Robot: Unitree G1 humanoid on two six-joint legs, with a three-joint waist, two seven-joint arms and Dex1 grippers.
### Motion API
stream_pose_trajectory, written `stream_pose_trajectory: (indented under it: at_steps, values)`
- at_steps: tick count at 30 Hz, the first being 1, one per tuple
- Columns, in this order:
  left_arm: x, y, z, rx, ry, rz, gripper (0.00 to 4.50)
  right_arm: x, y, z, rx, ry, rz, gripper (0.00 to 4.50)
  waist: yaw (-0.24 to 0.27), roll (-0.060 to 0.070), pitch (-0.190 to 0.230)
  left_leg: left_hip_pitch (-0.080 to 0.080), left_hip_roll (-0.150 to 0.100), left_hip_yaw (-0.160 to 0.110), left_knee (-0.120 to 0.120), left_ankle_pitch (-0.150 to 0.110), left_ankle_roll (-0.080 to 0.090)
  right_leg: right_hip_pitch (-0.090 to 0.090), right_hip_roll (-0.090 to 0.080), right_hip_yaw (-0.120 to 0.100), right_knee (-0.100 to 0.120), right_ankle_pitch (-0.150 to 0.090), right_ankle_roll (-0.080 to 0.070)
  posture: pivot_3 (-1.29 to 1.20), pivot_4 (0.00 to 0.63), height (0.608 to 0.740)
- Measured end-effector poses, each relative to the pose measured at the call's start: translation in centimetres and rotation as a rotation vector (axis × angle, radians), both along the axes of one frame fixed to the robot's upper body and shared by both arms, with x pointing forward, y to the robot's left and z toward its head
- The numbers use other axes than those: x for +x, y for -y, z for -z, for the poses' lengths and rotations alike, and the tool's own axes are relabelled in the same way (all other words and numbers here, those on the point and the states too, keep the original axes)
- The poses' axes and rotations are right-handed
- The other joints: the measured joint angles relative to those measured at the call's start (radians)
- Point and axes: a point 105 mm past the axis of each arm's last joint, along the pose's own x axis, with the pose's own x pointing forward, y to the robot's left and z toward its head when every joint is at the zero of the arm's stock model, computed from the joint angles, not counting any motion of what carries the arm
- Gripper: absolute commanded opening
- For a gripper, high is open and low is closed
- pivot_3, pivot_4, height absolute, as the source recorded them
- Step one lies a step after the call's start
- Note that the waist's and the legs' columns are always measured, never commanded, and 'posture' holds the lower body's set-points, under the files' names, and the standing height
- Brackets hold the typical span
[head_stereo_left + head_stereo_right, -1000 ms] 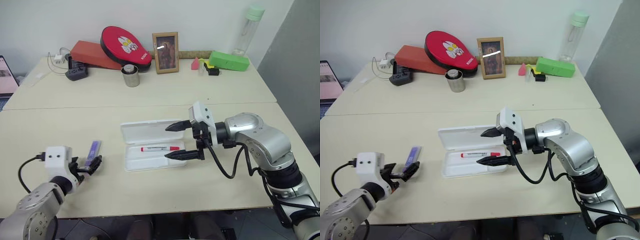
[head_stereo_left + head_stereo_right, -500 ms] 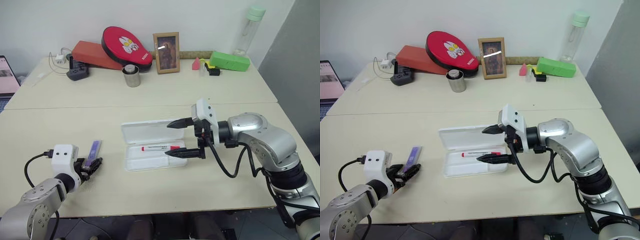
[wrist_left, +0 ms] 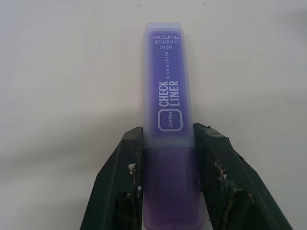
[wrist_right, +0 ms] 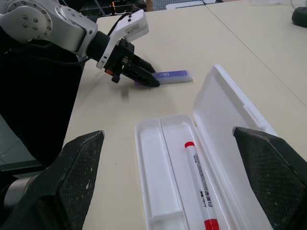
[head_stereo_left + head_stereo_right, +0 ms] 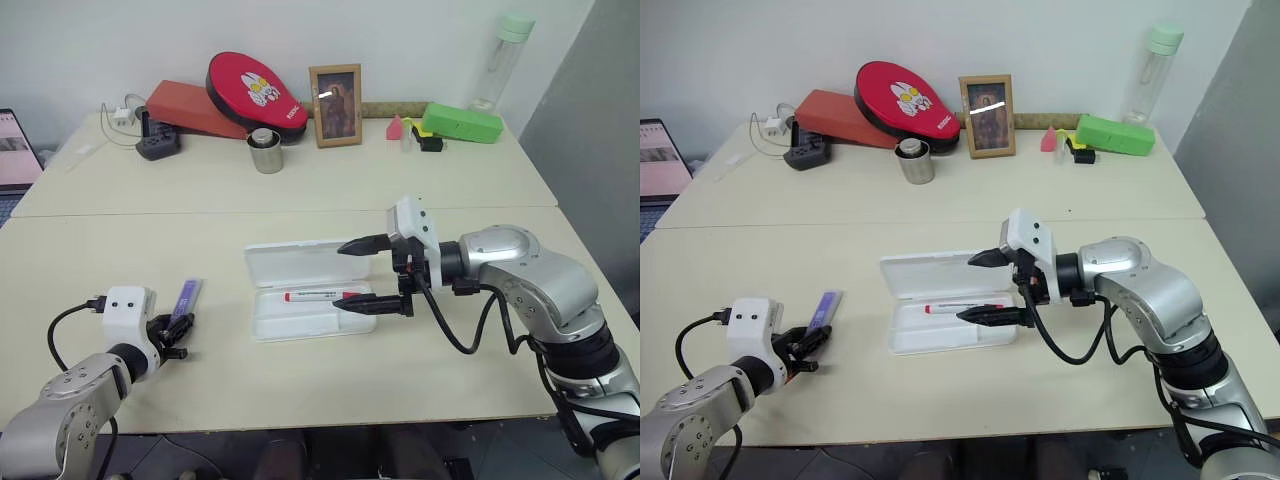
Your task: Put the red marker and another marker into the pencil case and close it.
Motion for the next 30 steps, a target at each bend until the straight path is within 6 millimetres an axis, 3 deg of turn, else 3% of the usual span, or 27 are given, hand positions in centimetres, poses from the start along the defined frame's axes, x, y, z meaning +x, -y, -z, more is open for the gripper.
stream_pose_trajectory:
  at_steps: [2, 6, 8, 13, 18, 23, 30]
  values:
    - [-0.7, 0.6, -0.7, 0.03, 0.009, 0.101, 1.22, 0.0, 0.6, 0.2, -0.007, -0.005, 0.012, 4.5, 0.0, 0.0, 0.0, -0.002, 0.0, 0.0, 0.0, 0.0, 0.0, -0.001, 0.0, 0.0, 0.0, 0.0, 0.0, 0.0, 0.15, 0.74]
    - [-3.3, 5.2, -4.2, 0.089, 0.075, 0.543, 1.22, -0.9, 2.0, 0.2, -0.031, -0.007, -0.015, 4.5, 0.001, 0.001, 0.001, -0.003, 0.0, 0.001, 0.0, 0.0, 0.0, -0.001, -0.001, 0.0, -0.003, 0.0, 0.0, 0.0, 0.15, 0.74]
    - [-4.5, 6.5, -5.0, 0.074, 0.07, 0.694, 1.22, -1.2, 2.6, 0.2, -0.045, -0.011, -0.02, 4.5, 0.002, 0.002, 0.001, -0.002, 0.0, 0.002, -0.001, 0.0, 0.0, -0.001, -0.001, 0.0, -0.002, -0.001, -0.001, 0.0, 0.15, 0.74]
    - [-3.1, 8.5, -7.9, 0.133, 0.136, 0.913, 1.22, -1.7, 4.1, 0.1, -0.028, -0.031, 0.014, 4.5, 0.013, 0.002, 0.001, -0.003, 0.0, 0.002, 0.0, 0.0, 0.0, 0.0, 0.002, -0.003, -0.001, -0.002, -0.002, 0.0, 0.15, 0.74]
    - [-0.7, 10.8, -6.8, 0.151, 0.108, 1.084, 1.22, -2.0, 5.2, 0.3, -0.023, -0.03, 0.089, 4.5, 0.009, 0.002, 0.002, -0.004, -0.002, 0.004, 0.0, 0.0, 0.0, -0.001, 0.004, -0.002, -0.001, -0.002, 0.0, 0.0, 0.15, 0.74]
    - [0.8, 11.3, -4.4, 0.242, 0.038, 1.219, 1.22, -2.5, 5.2, 0.0, -0.011, -0.008, 0.137, 4.5, -0.001, 0.002, 0.002, -0.004, -0.002, 0.004, -0.001, 0.0, 0.0, -0.002, 0.006, -0.002, -0.001, -0.002, 0.0, 0.0, 0.15, 0.74]
    - [2.2, 11.3, -3.3, 0.296, 0.006, 1.306, 1.22, -3.1, 5.4, 0.2, -0.002, -0.006, 0.211, 4.5, 0.001, 0.002, 0.002, -0.004, -0.001, 0.003, 0.001, 0.0, 0.0, -0.001, 0.007, -0.003, 0.0, -0.002, 0.001, 0.0, 0.15, 0.74]
